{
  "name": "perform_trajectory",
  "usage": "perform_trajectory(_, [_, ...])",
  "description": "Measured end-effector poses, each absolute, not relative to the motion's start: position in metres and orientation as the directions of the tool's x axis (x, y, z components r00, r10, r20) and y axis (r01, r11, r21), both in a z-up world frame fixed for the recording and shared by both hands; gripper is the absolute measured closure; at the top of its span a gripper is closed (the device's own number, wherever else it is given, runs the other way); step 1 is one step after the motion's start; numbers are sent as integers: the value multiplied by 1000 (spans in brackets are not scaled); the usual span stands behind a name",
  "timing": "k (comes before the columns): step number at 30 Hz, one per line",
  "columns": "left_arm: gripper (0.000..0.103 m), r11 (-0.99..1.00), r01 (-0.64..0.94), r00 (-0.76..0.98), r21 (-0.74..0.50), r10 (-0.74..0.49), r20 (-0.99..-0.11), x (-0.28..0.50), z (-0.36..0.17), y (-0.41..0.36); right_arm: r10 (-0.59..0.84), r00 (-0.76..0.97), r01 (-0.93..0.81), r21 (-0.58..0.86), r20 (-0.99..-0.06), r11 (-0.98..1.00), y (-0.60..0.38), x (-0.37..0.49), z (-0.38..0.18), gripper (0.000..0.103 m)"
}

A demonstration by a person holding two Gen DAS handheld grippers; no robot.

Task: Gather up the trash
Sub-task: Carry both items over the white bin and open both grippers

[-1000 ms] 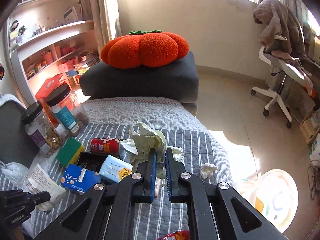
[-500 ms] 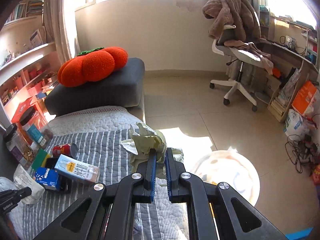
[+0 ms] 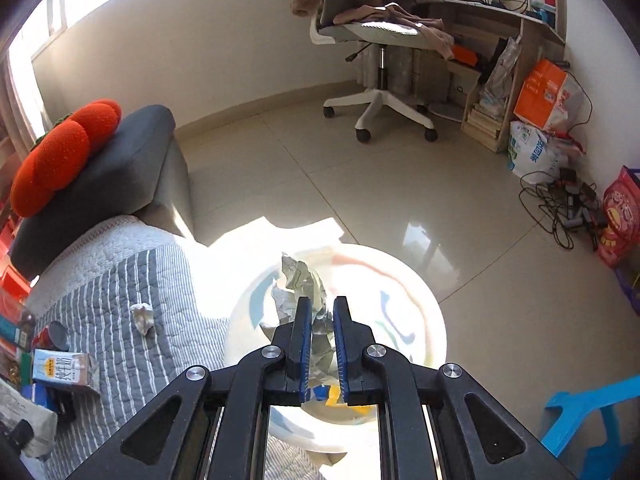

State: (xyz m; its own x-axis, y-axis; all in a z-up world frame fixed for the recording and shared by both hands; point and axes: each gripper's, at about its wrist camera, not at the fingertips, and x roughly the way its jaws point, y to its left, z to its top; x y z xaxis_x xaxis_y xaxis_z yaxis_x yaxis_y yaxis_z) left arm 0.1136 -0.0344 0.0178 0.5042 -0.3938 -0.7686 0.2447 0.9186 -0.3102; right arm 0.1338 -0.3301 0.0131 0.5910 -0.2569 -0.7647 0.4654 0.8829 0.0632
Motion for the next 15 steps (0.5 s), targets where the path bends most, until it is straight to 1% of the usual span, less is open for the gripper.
perform_trajectory(1, [100, 913, 262, 497, -314, -406, -767, 116, 20, -46, -248, 587, 470, 75, -771, 879, -334, 133, 13, 87])
perform_trajectory(3, [99, 901, 298, 490, -316, -428, -759, 120, 26, -69, -238, 583, 478, 91, -777, 874, -342, 130, 14, 75])
perform_trajectory(4, [100, 894, 318, 486, -317, -440, -755, 122, 30, -80, -236, 582, 480, 95, -778, 872, -345, 128, 15, 56])
perform_trajectory(5, [100, 887, 334, 482, -317, -450, -752, 123, 33, -91, -238, 586, 489, 104, -774, 866, -348, 125, 17, 30])
perform_trajectory(6, [100, 881, 350, 477, -318, -460, -749, 125, 37, -102, -245, 597, 502, 118, -764, 857, -352, 121, 20, 22])
perform_trajectory(7, [99, 874, 365, 472, -321, -470, -746, 128, 40, -112, -252, 607, 512, 129, -754, 849, -356, 117, 24, 20])
perform_trajectory(15, [100, 823, 459, 415, -336, -532, -738, 142, 53, -192, -310, 631, 595, 188, -711, 781, -398, 88, 55, 17])
